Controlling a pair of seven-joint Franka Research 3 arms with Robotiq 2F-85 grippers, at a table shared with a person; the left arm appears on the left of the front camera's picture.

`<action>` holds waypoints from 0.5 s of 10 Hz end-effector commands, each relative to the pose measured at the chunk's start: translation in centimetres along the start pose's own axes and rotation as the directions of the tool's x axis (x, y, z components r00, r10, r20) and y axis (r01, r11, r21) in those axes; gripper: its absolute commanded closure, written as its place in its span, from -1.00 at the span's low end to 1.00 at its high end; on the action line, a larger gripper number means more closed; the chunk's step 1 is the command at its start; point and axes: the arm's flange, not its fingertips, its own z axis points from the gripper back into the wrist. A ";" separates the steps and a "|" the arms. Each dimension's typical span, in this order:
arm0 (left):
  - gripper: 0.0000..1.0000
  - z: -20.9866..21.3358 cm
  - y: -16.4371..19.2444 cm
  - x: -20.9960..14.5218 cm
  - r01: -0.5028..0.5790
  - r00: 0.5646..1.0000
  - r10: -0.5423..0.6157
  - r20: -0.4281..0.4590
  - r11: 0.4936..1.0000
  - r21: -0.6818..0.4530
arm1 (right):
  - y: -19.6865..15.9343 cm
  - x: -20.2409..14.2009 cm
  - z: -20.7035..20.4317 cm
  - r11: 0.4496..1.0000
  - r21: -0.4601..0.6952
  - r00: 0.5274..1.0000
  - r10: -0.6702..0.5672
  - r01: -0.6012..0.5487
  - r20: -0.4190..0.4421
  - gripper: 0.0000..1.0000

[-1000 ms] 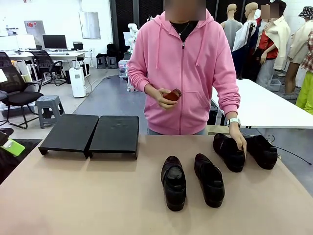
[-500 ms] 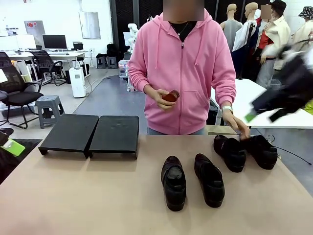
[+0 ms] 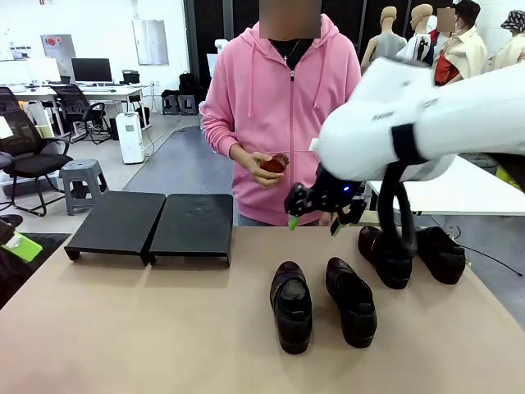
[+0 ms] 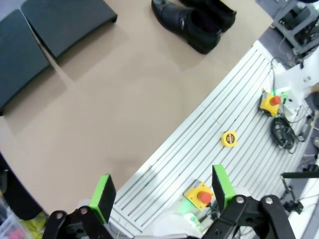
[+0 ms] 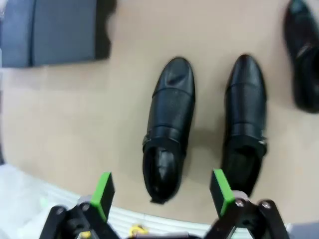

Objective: Organize the shoes by placing them on the stand.
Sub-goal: Pick up one Shoe and place it in the middle of the table.

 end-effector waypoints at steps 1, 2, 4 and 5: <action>-1.00 0.2 0.2 0.0 0.016 1.000 -0.016 0.009 1.000 -0.019 | 0.3 0.3 2.9 0.999 -0.007 0.999 0.038 -0.038 0.002 -1.00; -1.00 0.2 0.2 0.0 0.016 1.000 -0.016 0.009 1.000 -0.019 | 0.0 0.0 0.0 1.000 0.000 1.000 0.000 0.000 0.000 -1.00; -1.00 0.2 0.2 0.0 0.016 1.000 -0.016 0.009 1.000 -0.019 | 0.4 0.2 0.0 1.000 -0.010 1.000 -0.006 0.006 -0.008 -1.00; -1.00 0.2 0.2 0.0 0.016 1.000 -0.016 0.009 1.000 -0.019 | 1.1 0.6 -1.8 0.992 -0.100 0.994 -0.081 0.074 -0.075 -1.00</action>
